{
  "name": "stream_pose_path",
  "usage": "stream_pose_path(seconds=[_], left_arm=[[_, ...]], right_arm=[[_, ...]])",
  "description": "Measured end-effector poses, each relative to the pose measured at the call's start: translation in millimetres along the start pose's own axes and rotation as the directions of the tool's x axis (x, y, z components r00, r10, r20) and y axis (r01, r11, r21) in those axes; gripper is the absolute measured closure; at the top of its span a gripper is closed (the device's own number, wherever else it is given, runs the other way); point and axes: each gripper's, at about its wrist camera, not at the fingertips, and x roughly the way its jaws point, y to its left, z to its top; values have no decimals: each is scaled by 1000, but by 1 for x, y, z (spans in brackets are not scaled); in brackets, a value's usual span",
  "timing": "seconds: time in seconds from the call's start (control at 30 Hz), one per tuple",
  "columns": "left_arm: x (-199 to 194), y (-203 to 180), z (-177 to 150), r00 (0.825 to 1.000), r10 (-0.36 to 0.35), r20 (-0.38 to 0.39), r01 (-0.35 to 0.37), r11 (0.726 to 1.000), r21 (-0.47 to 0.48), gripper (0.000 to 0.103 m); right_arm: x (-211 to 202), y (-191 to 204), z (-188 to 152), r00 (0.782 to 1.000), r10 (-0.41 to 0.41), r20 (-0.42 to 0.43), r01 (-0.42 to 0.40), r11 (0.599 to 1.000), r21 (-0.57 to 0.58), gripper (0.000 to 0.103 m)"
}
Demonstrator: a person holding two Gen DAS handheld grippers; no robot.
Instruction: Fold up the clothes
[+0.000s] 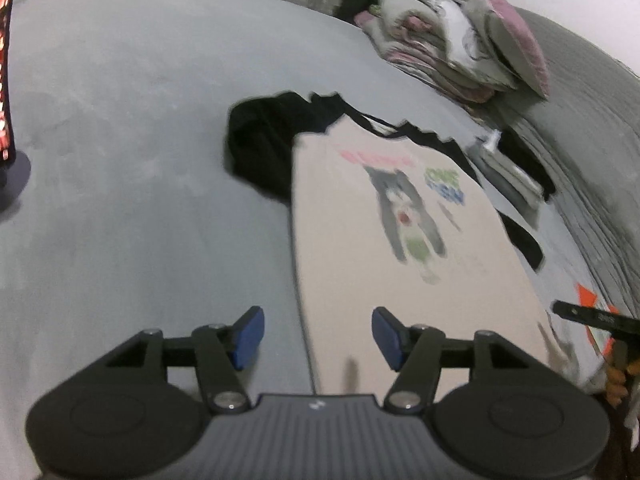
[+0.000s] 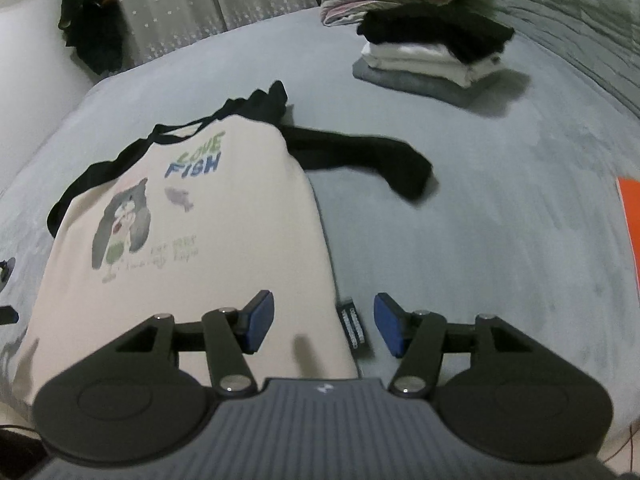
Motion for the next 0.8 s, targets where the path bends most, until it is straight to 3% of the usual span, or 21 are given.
stream_pose_path(seconds=[0.1, 0.27, 0.37, 0.43, 0.5, 0.67, 0.8], left_arm=[[15, 9, 20, 998, 63, 21, -62, 997, -37, 42], [37, 25, 44, 994, 100, 50, -93, 988, -126, 46], [52, 27, 56, 993, 102, 61, -92, 983, -159, 57], [60, 28, 62, 990, 118, 72, -104, 980, -167, 57], [68, 29, 66, 988, 127, 87, -110, 978, -178, 71], [78, 40, 69, 985, 123, 121, -93, 970, -226, 90], [80, 31, 79, 978, 154, 139, -131, 978, -163, 96]], right_arm=[[9, 1, 19, 1000, -22, 16, 22, 1000, -10, 43], [30, -3, 50, 998, -59, 27, 59, 998, 6, 43], [47, -3, 68, 995, -98, 25, 99, 995, -22, 43], [60, -3, 80, 991, -134, 15, 134, 990, -53, 43], [72, -5, 88, 987, -159, 16, 159, 985, -63, 43], [101, -10, 97, 981, -191, 16, 192, 975, -112, 43], [121, -11, 92, 980, -197, -5, 193, 963, -187, 43]])
